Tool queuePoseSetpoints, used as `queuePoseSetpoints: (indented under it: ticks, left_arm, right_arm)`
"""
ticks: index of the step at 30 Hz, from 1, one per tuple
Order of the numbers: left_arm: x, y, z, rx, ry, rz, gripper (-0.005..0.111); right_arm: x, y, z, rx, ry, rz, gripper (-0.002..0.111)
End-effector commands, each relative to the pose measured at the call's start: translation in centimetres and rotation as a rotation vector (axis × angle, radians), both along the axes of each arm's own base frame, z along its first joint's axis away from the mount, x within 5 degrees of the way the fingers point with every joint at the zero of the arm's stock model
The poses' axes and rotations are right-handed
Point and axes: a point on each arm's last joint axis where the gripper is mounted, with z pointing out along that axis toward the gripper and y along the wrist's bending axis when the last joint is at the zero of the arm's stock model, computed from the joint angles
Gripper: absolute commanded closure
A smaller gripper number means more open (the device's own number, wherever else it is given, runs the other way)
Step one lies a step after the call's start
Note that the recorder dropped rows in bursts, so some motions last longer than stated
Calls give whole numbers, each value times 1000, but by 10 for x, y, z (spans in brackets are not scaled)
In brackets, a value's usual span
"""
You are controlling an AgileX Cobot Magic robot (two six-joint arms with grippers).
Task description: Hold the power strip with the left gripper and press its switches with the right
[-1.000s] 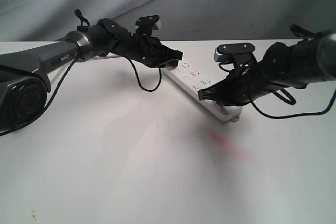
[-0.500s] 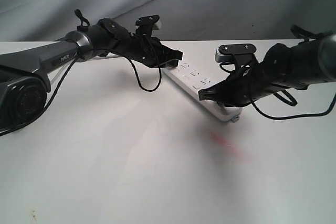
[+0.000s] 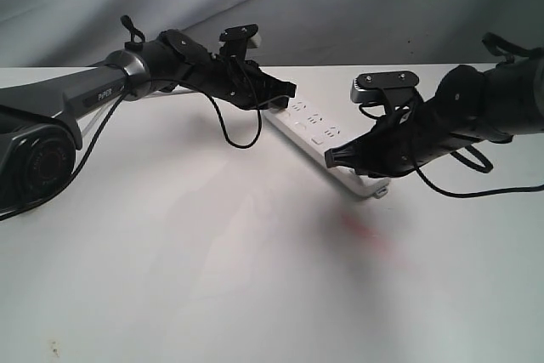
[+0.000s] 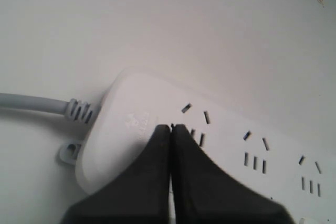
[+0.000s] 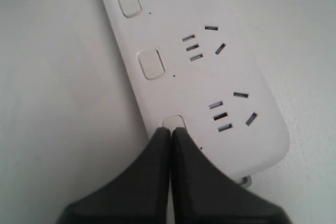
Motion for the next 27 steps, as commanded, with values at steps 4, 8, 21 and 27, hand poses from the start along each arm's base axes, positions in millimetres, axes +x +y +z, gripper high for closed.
queuePoseSetpoints:
  ticks: [4,8,21,27]
  left_arm:
    - [-3,1,-13,30,26,-21,106]
    - [-3,1,-13,30,25,-19,106]
    - [-3,1,-13,29,27,-18,106]
    - [-3,1,-13,30,25,-20,106]
  right_arm:
    - [1,0,5,2,-30,0,108]
    - [1,0,-4,-8,-9,0,108]
    - [1,0,-22,-32,34,3,108]
    - [0,0,-40,-52,78,1,108]
